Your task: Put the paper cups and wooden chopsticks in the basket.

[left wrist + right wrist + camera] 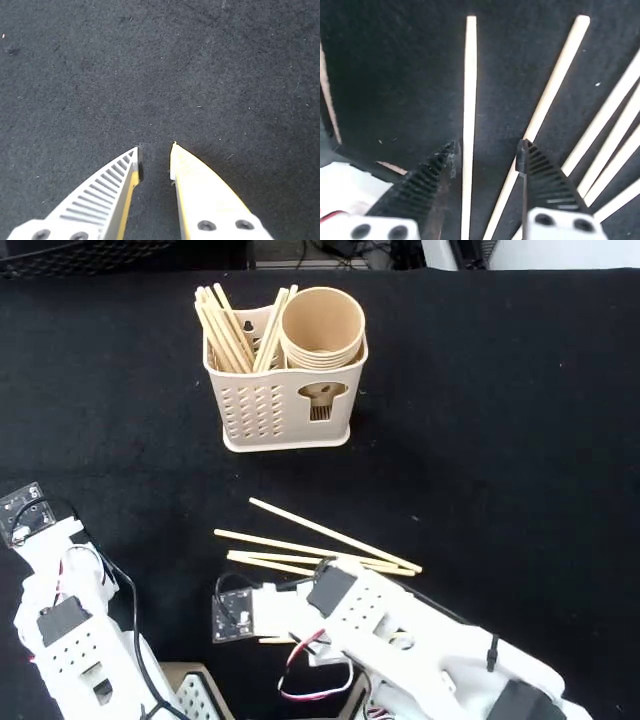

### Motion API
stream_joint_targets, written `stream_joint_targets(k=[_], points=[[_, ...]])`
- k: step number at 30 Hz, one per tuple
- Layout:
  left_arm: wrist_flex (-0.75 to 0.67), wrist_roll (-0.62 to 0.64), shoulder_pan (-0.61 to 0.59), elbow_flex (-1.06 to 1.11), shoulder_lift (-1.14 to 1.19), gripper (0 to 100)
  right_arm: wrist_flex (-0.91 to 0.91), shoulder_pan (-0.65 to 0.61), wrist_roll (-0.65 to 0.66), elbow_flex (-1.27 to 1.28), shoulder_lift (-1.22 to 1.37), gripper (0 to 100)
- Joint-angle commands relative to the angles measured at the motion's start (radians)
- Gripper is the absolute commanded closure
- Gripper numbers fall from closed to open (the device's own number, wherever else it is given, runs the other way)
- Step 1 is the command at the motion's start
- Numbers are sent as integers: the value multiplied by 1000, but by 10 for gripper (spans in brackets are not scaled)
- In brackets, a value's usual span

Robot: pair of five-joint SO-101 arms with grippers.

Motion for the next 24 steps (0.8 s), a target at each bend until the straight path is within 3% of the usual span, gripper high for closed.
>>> stream_joint_targets(k=[1,10,15,20,24], points=[[-12,2,2,-18,-11,880,-51,61,14,21,2,783],[-12,2,2,-18,-11,880,-112,269,118,22,2,786],[-15,2,2,-18,-11,880,-68,233,118,47,-4,792],[-17,2,2,-18,-11,880,-60,195,114,30,-4,993],[-17,2,2,-18,-11,880,-57,196,114,-10,-4,988]])
